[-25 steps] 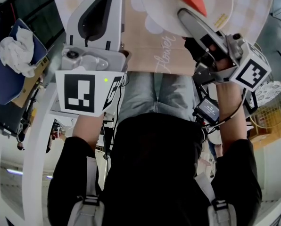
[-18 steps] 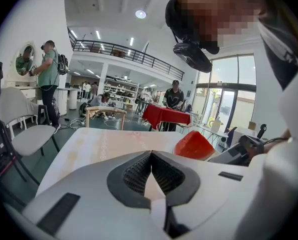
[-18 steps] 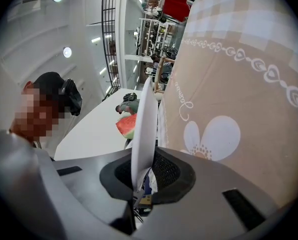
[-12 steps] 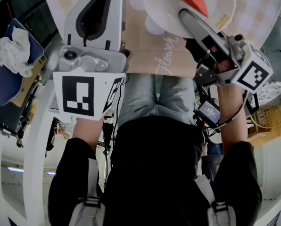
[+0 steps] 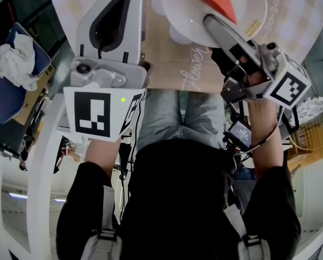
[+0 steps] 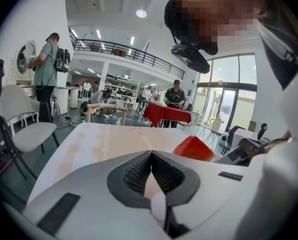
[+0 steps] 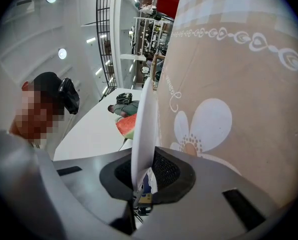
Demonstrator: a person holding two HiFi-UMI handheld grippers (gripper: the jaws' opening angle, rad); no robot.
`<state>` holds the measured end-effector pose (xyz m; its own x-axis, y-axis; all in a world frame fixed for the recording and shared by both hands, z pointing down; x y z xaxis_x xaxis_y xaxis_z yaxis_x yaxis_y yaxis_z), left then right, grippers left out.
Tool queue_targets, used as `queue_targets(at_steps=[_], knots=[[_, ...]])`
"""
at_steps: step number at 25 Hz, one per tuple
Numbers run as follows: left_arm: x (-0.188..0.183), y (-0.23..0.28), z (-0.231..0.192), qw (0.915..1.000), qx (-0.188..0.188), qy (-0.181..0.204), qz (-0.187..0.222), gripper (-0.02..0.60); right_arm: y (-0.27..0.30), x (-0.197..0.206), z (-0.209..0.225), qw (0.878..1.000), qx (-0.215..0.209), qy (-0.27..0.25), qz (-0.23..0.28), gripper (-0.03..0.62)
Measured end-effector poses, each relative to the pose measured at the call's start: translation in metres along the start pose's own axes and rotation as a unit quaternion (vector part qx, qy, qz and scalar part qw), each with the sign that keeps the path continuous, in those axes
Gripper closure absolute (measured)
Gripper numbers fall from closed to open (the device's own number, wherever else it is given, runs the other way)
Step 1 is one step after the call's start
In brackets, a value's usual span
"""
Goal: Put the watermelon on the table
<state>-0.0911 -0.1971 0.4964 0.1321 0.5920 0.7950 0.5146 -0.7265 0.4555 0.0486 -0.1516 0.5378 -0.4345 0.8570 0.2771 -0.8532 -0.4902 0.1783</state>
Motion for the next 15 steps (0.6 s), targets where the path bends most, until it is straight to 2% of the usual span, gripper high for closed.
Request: queue_targets(at_steps=[15], knots=[[0.021,0.000,0.012,0.9999,0.004,-0.002,-0.011,0.571,-0.001,0.011,0.019,1.000,0.015,0.011,-0.008,0.565]])
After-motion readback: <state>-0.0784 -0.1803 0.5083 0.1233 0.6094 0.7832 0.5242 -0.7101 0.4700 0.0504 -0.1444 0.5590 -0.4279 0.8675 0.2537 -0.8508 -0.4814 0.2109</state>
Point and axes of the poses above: the fingertips, and each gripper's own axes: y forward along the fingers, z to its right, x out of its underside, the point moved 3 cm from there along -y, backward along the fingers, and after that the axes turned 13 degrees about -y, right-handed, at the moved point
